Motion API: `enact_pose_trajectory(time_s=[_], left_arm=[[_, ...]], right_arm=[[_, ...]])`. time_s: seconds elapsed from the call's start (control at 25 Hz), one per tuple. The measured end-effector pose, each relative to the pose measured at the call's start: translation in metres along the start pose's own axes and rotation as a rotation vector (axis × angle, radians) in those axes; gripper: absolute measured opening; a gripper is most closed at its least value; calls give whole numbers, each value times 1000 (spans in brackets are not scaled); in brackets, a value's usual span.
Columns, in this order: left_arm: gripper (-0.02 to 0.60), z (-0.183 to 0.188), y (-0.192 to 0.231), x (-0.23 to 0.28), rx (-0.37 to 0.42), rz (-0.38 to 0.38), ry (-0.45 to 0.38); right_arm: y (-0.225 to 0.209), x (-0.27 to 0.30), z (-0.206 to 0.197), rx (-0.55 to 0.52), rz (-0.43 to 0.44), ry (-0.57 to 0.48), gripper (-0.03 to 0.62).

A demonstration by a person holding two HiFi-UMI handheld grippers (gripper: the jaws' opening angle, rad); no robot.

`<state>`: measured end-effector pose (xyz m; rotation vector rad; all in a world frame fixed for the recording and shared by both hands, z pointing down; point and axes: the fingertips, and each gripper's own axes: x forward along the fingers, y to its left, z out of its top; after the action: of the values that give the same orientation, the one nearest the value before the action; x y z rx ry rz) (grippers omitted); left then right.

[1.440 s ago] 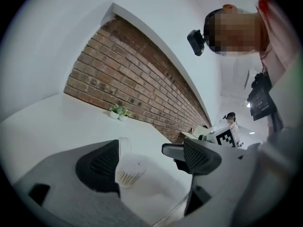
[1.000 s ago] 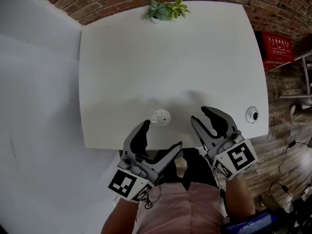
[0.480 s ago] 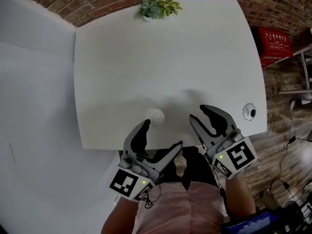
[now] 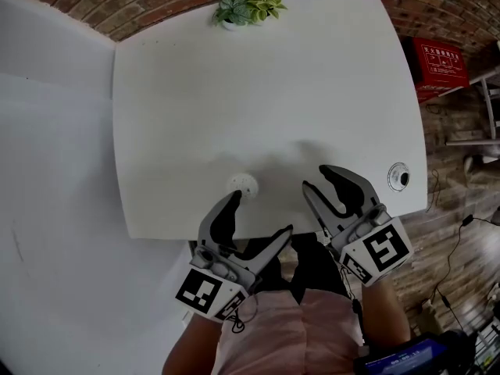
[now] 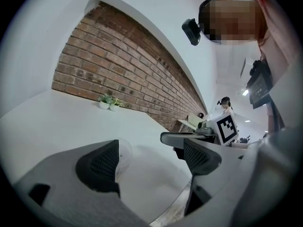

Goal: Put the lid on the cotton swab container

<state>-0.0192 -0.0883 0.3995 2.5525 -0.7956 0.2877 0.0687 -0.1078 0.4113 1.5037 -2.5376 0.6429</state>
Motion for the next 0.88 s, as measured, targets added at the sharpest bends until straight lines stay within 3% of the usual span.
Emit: enact_pose_trajectory(time_s=[0.44,0.68,0.88], left_arm=[[430,-3,0,1,-5,-7,-1],[430,-5,-3,1,24,-41,13],[426,-10,-9,1,31,-78,75]], right_arm=[[6,11,4,-27,35,10,160],[22,30,20,-38,140,1,194],[39,47,27,-53,237,16,214]])
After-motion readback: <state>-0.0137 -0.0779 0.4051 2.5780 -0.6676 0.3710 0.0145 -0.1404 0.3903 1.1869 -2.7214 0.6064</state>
